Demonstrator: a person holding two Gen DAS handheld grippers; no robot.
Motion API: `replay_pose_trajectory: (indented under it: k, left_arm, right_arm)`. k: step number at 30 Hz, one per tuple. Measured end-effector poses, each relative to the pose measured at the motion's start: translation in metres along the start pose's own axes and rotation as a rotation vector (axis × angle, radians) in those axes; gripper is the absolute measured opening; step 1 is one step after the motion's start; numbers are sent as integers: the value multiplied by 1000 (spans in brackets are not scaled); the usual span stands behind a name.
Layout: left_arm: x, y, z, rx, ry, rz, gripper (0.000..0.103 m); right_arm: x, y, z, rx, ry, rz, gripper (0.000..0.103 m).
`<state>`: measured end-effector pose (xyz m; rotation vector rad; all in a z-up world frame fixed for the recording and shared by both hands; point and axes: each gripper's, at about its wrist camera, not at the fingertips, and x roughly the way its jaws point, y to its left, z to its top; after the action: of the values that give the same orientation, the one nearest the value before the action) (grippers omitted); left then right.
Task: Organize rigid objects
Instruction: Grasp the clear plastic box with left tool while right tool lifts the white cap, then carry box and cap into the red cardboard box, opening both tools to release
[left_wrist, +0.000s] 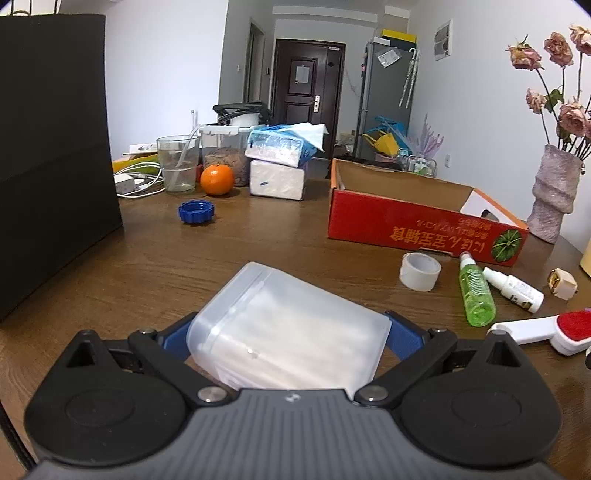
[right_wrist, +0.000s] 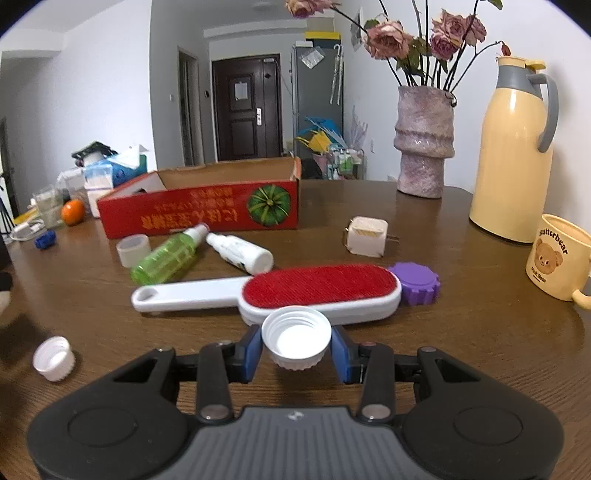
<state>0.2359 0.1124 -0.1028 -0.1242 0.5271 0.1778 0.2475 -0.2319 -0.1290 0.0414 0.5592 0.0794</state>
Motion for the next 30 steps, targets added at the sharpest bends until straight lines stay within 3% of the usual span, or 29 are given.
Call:
replay_pose_trajectory:
  k: [12, 30]
  left_arm:
    - [-9, -24, 23, 3, -30, -32, 102]
    - [7, -53, 70, -19, -83, -84, 102]
  right_arm:
    - [-9, 22, 22, -27, -46, 63, 39]
    - [11, 57, 89, -13, -149, 144, 39]
